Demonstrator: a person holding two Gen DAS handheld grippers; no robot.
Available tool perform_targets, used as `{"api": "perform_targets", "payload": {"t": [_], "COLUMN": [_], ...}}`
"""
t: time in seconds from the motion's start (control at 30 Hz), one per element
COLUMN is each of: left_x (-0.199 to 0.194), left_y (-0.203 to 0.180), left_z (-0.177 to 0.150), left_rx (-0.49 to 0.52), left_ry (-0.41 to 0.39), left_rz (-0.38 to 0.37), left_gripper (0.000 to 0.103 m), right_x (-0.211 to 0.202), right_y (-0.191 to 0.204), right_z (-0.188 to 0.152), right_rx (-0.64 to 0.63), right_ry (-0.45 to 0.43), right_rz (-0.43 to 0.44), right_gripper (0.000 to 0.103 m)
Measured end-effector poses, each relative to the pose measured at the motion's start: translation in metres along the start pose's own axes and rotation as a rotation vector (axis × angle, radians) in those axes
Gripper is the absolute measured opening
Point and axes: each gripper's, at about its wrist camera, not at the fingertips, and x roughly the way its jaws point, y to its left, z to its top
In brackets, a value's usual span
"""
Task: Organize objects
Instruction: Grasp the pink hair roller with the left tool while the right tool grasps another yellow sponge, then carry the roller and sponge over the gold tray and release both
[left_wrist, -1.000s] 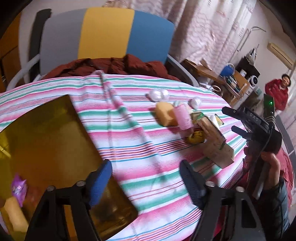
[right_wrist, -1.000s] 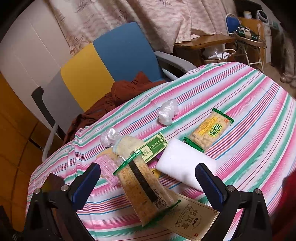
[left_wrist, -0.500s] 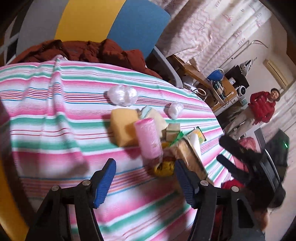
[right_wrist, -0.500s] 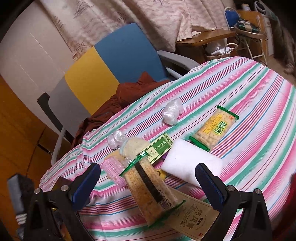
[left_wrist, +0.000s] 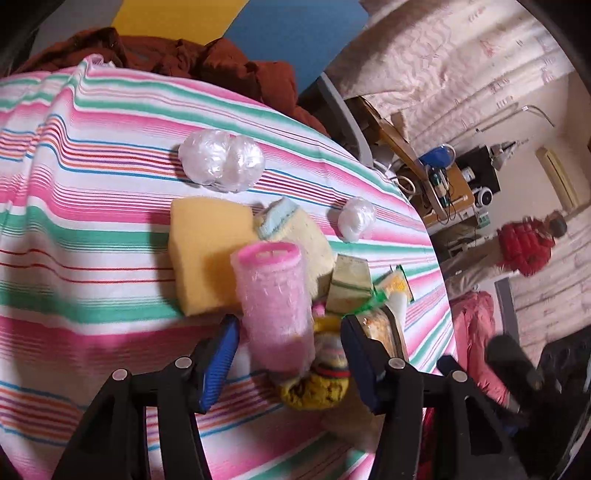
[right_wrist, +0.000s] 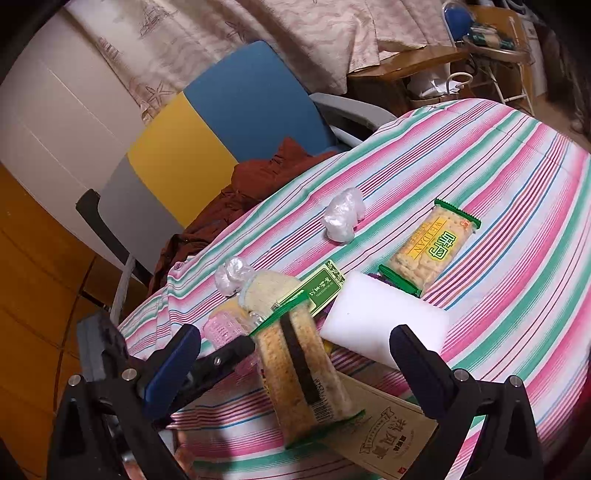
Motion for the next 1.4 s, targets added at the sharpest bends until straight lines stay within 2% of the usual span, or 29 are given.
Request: {"api": "perform_targets", "payload": {"t": [0.03, 0.07, 0.1, 0.13, 0.3, 0.5, 0.6, 0.67, 0.77, 0.83, 0.93, 1.0, 1.07, 1.2, 1.3, 1.4], "left_x": [0.003, 0.006, 0.007, 0.007, -0.014, -0.044, -0.061, -0.069, -0.077, -0.081, -0.088, -0.091, -0.095, -0.097, -0.093, -0.092], "left_y": [0.001, 0.002, 0.004, 0.006, 0.013, 0.027, 0.027, 0.023, 0.026, 0.028, 0.025, 0.022, 0.02, 0.014, 0.016, 0.016], "left_z": [0.002, 0.004, 0.005, 0.006, -0.002, -0.026, -0.045, -0.058, -0.081, -0.091, -0.107, -0.114, -0.119, -0.125, -0.126, -0.128], "left_rx": [-0.006, -0.012, -0.019, -0.02, 0.029, 0.067, 0.13, 0.202, 0.262, 0.292, 0.393, 0.435, 0.465, 0.515, 0.524, 0.544], "left_ry": [0.002, 0.005, 0.007, 0.004, -0.035, -0.029, -0.034, -0.034, -0.021, -0.025, -0.046, -0.053, -0.075, -0.105, -0.108, -0.115], "left_rz": [0.001, -0.003, -0.012, -0.017, -0.011, 0.02, 0.02, 0.046, 0.079, 0.092, 0.133, 0.148, 0.157, 0.184, 0.197, 0.211], "left_gripper": [0.057, 0.052, 0.041, 0.035, 0.036, 0.036, 0.036, 0.036, 0.036, 0.036, 0.036, 0.036, 0.036, 0.036, 0.036, 0.036], "right_x": [0.0, 0.002, 0.002, 0.003, 0.008, 0.013, 0.014, 0.012, 0.006, 0.005, 0.013, 0.026, 0.043, 0.073, 0.095, 0.109], "right_y": [0.0, 0.0, 0.0, -0.001, 0.0, 0.006, 0.01, 0.013, 0.027, 0.036, 0.058, 0.074, 0.089, 0.109, 0.11, 0.109], "right_z": [0.0, 0.0, 0.0, 0.0, -0.002, -0.005, -0.007, -0.007, -0.01, -0.014, -0.024, -0.032, -0.039, -0.054, -0.062, -0.07], "right_rx": [-0.001, -0.004, -0.007, -0.009, -0.029, -0.074, -0.096, -0.114, -0.174, -0.203, -0.255, -0.259, -0.269, -0.303, -0.287, -0.282], "right_ry": [0.001, 0.005, 0.009, 0.013, 0.033, 0.055, 0.059, 0.047, 0.019, 0.032, 0.135, 0.238, 0.331, 0.437, 0.527, 0.576], "right_rz": [-0.003, -0.007, -0.01, -0.014, -0.037, -0.051, -0.063, -0.064, -0.027, 0.018, 0.143, 0.236, 0.282, 0.27, 0.284, 0.273], "right_gripper": [0.103, 0.103, 0.103, 0.103, 0.103, 0.103, 0.103, 0.103, 0.102, 0.102, 0.102, 0.102, 0.102, 0.102, 0.102, 0.102]}}
